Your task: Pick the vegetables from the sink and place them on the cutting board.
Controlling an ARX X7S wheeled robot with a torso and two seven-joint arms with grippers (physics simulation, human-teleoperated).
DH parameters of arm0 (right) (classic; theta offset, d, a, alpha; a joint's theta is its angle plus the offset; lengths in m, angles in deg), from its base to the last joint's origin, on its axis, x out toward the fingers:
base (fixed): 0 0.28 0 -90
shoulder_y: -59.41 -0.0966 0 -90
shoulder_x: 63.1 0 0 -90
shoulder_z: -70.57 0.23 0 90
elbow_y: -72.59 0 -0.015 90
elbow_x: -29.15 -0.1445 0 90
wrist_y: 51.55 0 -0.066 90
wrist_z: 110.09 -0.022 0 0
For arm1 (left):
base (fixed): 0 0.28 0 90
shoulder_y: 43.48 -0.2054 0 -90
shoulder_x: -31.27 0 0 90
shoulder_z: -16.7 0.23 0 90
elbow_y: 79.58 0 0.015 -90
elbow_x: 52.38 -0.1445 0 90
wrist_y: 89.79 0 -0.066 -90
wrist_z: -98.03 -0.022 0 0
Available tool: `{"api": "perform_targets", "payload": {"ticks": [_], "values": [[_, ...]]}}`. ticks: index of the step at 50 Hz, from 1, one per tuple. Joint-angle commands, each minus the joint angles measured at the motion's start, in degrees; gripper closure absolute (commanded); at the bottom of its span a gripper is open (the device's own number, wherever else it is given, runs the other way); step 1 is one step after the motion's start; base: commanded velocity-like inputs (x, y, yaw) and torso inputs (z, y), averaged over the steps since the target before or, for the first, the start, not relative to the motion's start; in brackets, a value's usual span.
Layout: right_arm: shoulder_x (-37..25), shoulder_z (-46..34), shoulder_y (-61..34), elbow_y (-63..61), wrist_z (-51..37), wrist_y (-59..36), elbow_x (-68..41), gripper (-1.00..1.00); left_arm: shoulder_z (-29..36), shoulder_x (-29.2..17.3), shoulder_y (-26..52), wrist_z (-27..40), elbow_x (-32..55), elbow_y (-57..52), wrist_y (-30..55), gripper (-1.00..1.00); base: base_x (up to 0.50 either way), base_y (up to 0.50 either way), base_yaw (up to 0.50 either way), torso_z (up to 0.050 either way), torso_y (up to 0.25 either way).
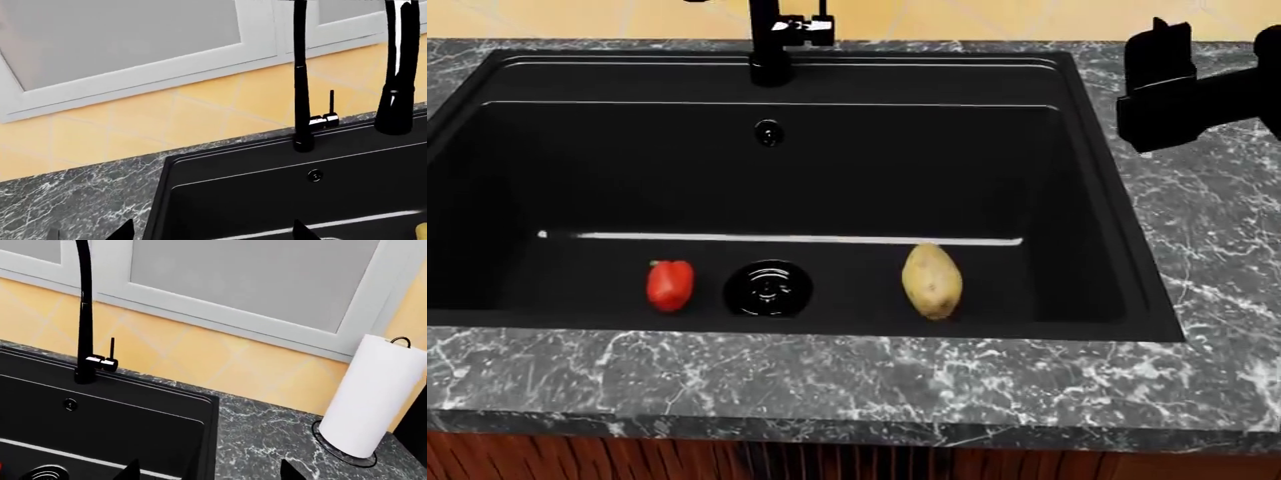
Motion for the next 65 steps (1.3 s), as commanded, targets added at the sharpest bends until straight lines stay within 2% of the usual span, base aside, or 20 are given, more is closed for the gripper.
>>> {"api": "perform_targets", "payload": {"ticks": [1,14,33,47,58,62,65], "values": [[-0.1,-1.6,0.4,-1.1,-0.4,-1.7,-0.1,-1.00,0.2,-0.5,-0.7,0.0,0.2,1.2,1.5,-1.00,0.50,0.00,0.00,0.000,0.000],[-1.2,-3.6,0.2,-3.2,-1.2,-3.7,0.6,-1.00,-0.8,-1.0,-2.7,-0.1,1.0,0.8,0.8,-1.00,0.50,0.03,0.00,0.000,0.000],[-2.0,-0.3,1.1,-7.1,-2.7,-8.7,-0.9,-1.00,-0.4,-1.6,-4.3,-0.6,1.7,-1.3,1.9,-1.00,0.50,0.16,0.00,0.000,0.001],[-2.5,1.1,3.9,-8.0,-2.9,-8.3,-1.6,-1.00,0.3,-2.1,-6.2,-1.1,2.1,-3.0,2.4,-1.00,0.50,0.03,0.00,0.000,0.001],[-2.0,1.0,4.5,-9.7,-2.9,-11.8,-3.0,-1.00,-2.1,-2.8,-8.5,-0.4,3.7,-4.7,4.0,-1.00,0.35,0.02,0.00,0.000,0.002],[-2.1,1.1,6.0,-17.4,-3.2,-19.1,-9.5,-1.00,-4.1,-3.4,-12.4,-0.1,7.7,-15.8,11.3,-1.00,0.00,0.00,0.00,0.000,0.000],[-6.2,0.2,6.9,-19.0,-20.6,-19.1,-35.3,-1.00,-4.8,-3.3,-16.1,0.7,10.3,-24.2,16.2,-1.00,0.00,0.00,0.00,0.000,0.000]]}}
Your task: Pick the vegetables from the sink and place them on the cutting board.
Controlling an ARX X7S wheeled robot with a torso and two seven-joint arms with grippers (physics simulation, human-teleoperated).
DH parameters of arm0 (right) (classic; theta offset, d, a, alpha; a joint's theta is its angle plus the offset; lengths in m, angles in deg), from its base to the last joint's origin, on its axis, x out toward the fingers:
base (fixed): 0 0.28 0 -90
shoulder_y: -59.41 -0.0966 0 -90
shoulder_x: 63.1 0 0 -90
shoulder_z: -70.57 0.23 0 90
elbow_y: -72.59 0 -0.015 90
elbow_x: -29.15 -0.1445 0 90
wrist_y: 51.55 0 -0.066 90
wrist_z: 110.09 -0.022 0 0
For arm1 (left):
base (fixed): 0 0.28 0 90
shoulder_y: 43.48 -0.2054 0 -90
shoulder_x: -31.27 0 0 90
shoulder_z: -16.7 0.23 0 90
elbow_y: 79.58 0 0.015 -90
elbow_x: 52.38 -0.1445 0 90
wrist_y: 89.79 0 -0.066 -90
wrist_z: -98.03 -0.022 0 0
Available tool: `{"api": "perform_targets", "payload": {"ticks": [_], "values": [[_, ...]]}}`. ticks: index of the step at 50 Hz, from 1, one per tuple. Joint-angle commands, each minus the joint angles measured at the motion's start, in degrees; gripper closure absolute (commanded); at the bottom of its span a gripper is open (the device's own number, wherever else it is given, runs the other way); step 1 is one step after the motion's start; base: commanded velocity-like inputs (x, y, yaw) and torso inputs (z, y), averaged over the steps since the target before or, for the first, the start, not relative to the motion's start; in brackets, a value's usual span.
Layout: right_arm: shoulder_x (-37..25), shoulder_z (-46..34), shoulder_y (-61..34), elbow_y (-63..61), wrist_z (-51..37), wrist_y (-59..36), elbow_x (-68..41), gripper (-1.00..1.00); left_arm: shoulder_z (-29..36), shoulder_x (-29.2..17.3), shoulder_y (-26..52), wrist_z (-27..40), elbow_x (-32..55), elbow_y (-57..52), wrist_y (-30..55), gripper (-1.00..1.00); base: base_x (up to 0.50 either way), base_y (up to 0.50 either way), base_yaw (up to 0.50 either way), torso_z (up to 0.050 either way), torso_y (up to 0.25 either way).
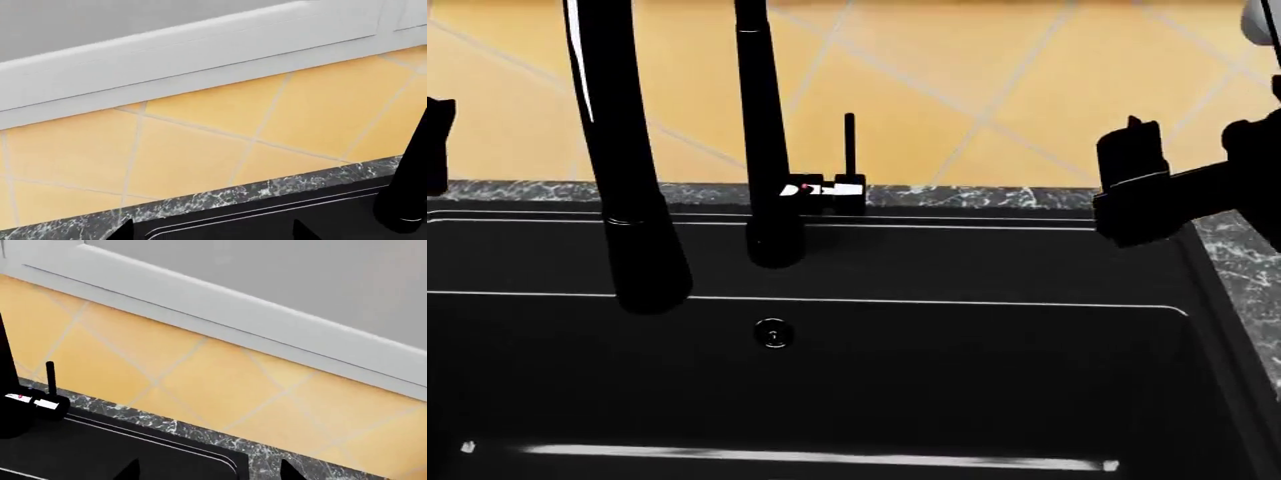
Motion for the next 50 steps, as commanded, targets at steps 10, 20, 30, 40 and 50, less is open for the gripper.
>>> {"api": "perform_targets", "payload": {"ticks": [10,20,30,40,50], "values": [[-6.0,-6.9,4.1,-6.6,-28.9,-4.7,-48.6,-1.00,-5.8,-0.8,-13.0,1.8,11.1,-28.4,18.5,-1.00,0.00,0.00,0.00,0.000,0.000],[-5.8,-6.1,9.2,-5.9,-34.2,-2.7,-53.8,-1.00,-7.1,1.0,-17.0,3.1,13.7,-32.1,21.0,-1.00,0.00,0.00,0.00,0.000,0.000],[-4.1,-13.5,13.2,-3.8,-27.6,2.6,-45.4,-1.00,-6.5,3.6,-20.4,5.6,15.3,-30.8,21.0,-1.00,0.00,0.00,0.00,0.000,0.000],[-1.7,-18.1,14.4,1.0,-25.5,5.9,-40.0,-1.00,-4.5,3.7,-23.8,6.3,14.9,-28.5,17.7,-1.00,0.00,0.00,0.00,0.000,0.000],[-0.6,-21.5,16.0,5.3,-23.9,8.4,-36.3,-1.00,-3.3,3.3,-26.0,5.9,15.4,-27.8,16.5,-1.00,0.00,0.00,0.00,0.000,0.000]]}}
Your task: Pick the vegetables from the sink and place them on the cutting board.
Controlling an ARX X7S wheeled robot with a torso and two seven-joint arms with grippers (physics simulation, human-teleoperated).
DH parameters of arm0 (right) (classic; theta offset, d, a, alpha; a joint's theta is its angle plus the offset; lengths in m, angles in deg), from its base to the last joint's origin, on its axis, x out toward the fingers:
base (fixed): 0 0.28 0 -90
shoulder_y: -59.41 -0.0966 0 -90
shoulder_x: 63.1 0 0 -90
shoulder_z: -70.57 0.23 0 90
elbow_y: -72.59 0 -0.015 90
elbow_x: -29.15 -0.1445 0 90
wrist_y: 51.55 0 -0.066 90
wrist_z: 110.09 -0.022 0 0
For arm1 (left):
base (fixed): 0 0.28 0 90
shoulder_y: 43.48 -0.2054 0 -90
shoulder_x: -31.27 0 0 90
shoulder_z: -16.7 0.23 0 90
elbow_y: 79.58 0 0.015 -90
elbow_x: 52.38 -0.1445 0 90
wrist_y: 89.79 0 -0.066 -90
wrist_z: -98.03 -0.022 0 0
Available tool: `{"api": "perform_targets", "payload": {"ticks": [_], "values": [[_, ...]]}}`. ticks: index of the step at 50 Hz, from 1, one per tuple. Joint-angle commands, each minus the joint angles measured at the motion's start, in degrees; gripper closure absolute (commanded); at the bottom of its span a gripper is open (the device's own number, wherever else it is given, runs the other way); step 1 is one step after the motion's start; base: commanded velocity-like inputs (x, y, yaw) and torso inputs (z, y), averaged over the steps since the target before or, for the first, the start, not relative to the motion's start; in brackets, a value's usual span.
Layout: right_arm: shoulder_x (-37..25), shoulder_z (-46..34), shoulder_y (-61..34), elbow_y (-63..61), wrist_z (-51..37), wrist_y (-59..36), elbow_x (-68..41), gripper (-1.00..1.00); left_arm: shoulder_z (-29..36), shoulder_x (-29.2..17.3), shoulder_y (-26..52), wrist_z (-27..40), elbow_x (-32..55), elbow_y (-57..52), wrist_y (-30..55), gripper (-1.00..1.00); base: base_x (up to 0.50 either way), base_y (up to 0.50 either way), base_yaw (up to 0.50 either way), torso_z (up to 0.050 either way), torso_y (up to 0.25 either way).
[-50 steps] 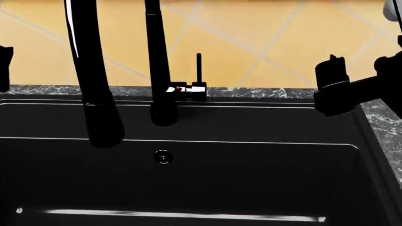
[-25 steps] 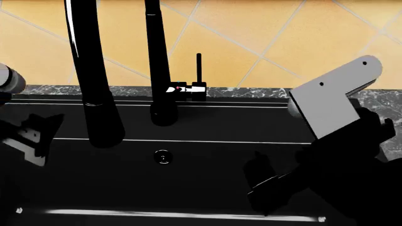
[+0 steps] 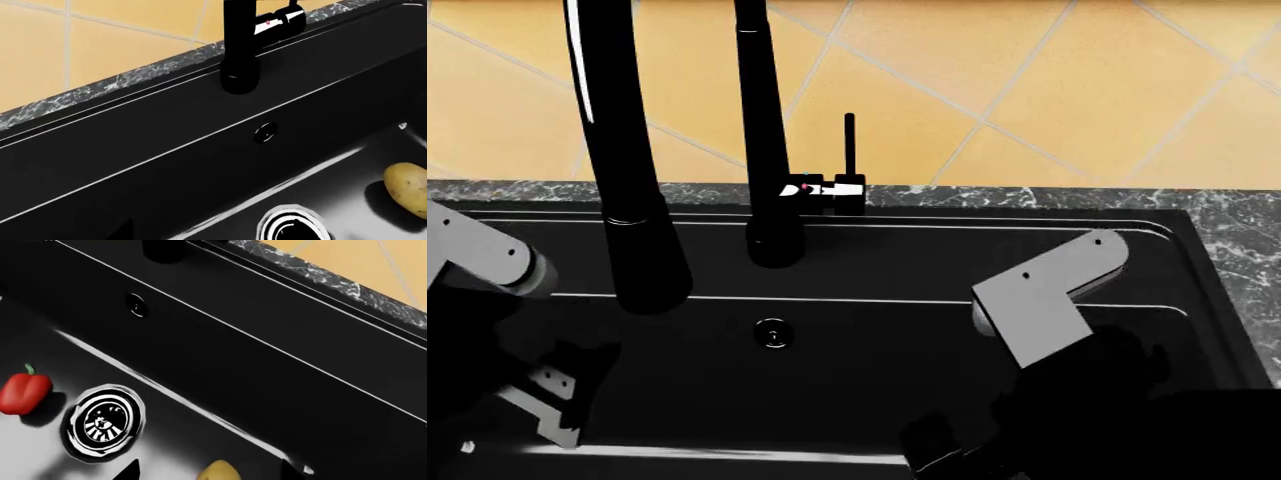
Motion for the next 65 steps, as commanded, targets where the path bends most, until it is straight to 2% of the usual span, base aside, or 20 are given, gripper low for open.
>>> {"api": "perform_targets", "payload": {"ticks": [1,13,20,22,37,38,43,53,65], "values": [[1.2,-3.9,1.7,4.0,1.9,2.9,3.7,-1.00,1.6,-0.1,-2.7,-0.1,0.1,1.9,-2.2,-1.00,0.00,0.00,0.00,0.000,0.000],[2.2,-8.5,2.3,8.9,5.2,5.6,7.9,-1.00,6.1,2.1,-1.6,-0.4,-2.2,8.2,-6.5,-1.00,0.00,0.00,0.00,0.000,0.000],[2.6,-10.5,3.0,11.8,6.8,8.0,10.5,-1.00,7.6,1.2,-3.5,-1.5,-2.7,9.9,-8.9,-1.00,0.00,0.00,0.00,0.000,0.000],[2.8,-10.7,2.7,12.7,7.1,8.5,10.9,-1.00,8.7,2.6,-2.5,-1.2,-3.3,11.4,-9.2,-1.00,0.00,0.00,0.00,0.000,0.000],[6.7,-13.7,2.9,21.0,8.9,13.2,15.4,-1.00,8.6,1.9,-2.9,-1.3,-2.5,10.8,-8.8,-1.00,0.00,0.00,0.00,0.000,0.000],[7.4,-14.3,2.8,22.7,9.7,14.2,16.2,-1.00,9.1,3.0,-2.3,-1.0,-3.0,12.0,-9.3,-1.00,0.00,0.00,0.00,0.000,0.000],[9.9,-16.5,2.6,28.6,12.4,17.0,18.7,-1.00,8.5,1.7,-3.3,-1.4,-2.3,10.8,-9.1,-1.00,0.00,0.00,0.00,0.000,0.000],[14.1,-19.9,0.8,40.8,17.0,22.6,23.6,-1.00,9.0,2.0,-3.6,-1.1,-2.6,11.9,-9.8,-1.00,0.00,0.00,0.00,0.000,0.000],[17.5,-20.9,0.4,51.4,20.0,28.0,26.3,-1.00,8.3,1.5,-4.2,-0.8,-2.0,11.7,-10.0,-1.00,0.00,0.00,0.00,0.000,0.000]]}}
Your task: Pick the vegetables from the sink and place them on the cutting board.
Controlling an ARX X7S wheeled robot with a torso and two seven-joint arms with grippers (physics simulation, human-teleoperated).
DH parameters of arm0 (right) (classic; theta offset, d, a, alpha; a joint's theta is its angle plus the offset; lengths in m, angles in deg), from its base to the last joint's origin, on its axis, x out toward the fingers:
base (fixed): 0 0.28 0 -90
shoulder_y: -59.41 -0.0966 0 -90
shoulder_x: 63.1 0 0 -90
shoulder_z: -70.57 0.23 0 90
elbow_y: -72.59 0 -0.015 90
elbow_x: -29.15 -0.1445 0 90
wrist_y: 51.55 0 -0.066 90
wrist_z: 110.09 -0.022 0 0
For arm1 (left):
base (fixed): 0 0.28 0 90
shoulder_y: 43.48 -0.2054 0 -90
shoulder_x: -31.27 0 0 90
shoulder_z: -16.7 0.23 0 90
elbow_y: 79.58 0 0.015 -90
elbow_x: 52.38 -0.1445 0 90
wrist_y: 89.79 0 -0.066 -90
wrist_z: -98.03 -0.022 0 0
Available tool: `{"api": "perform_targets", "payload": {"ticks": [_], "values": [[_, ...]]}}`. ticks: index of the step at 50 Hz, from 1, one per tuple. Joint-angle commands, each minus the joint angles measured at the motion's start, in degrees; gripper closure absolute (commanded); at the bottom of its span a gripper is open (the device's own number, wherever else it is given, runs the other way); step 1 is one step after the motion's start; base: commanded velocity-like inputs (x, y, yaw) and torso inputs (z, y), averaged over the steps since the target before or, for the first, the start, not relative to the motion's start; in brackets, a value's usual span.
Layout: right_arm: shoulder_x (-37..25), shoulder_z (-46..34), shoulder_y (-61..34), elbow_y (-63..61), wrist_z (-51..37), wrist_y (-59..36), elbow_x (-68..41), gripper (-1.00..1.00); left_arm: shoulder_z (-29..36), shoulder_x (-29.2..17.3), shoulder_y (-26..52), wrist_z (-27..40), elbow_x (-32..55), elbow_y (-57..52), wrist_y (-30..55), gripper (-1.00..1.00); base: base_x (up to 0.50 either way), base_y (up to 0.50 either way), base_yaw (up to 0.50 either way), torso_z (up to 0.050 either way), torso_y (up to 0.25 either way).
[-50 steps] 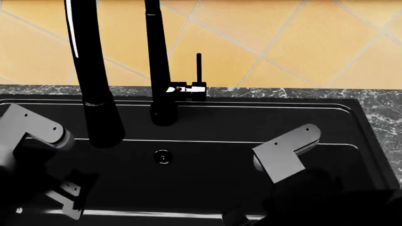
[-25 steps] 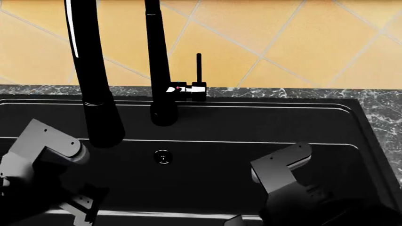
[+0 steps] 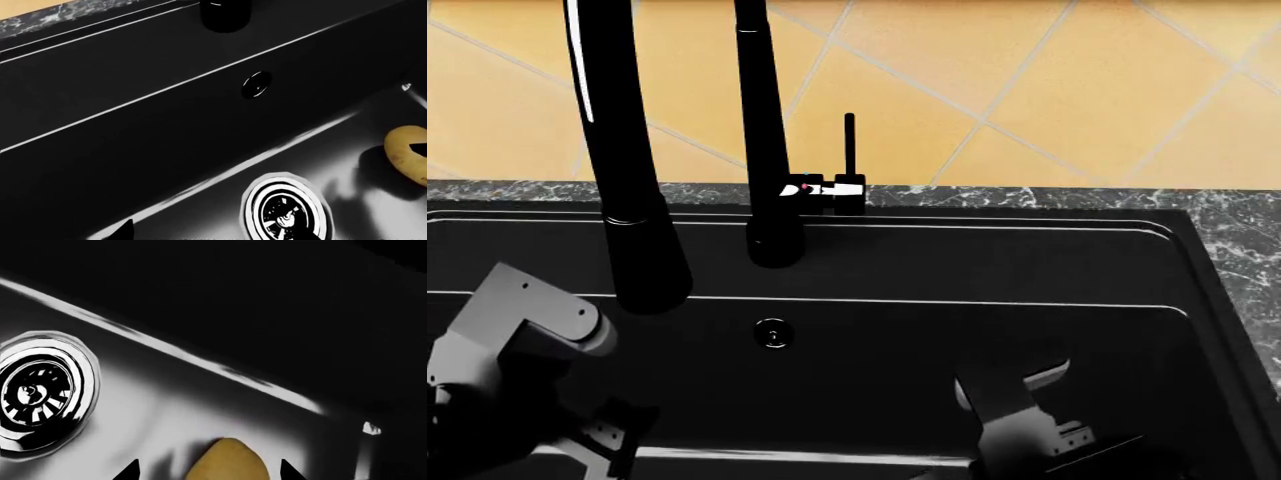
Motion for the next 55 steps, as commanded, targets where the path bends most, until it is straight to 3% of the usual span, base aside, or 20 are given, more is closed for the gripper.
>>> {"api": "perform_targets", "payload": {"ticks": [1,18,30,36,37,55], "values": [[3.1,-1.7,-0.5,9.5,2.9,4.7,3.0,-1.00,0.1,0.1,-0.4,0.3,0.1,0.5,-0.5,-1.00,0.00,0.00,0.00,0.000,0.000],[2.0,-1.3,3.8,10.3,2.5,5.7,2.3,-1.00,-0.8,-1.3,-2.0,0.2,1.2,-0.6,-0.4,-1.00,0.00,0.00,0.00,0.000,0.000],[5.4,-1.5,2.6,22.9,7.7,10.8,3.7,-1.00,-0.5,-1.2,-2.1,0.2,1.5,-0.3,-0.7,-1.00,0.00,0.00,0.00,0.000,0.000],[5.7,-1.7,2.8,22.6,7.3,11.3,4.1,-1.00,0.0,-0.6,-1.9,0.4,1.3,0.4,-1.0,-1.00,0.00,0.00,0.00,0.000,0.000],[5.4,-1.4,2.9,21.5,6.4,11.3,3.9,1.00,0.0,-0.5,-1.8,0.5,1.3,0.6,-1.0,-1.00,0.00,0.00,0.00,0.000,0.000],[-5.6,3.9,1.4,-15.5,-6.8,-3.7,-4.8,1.00,-0.3,-0.1,-1.8,1.2,2.0,0.3,-0.8,-1.00,0.00,0.00,0.00,0.000,0.000]]}}
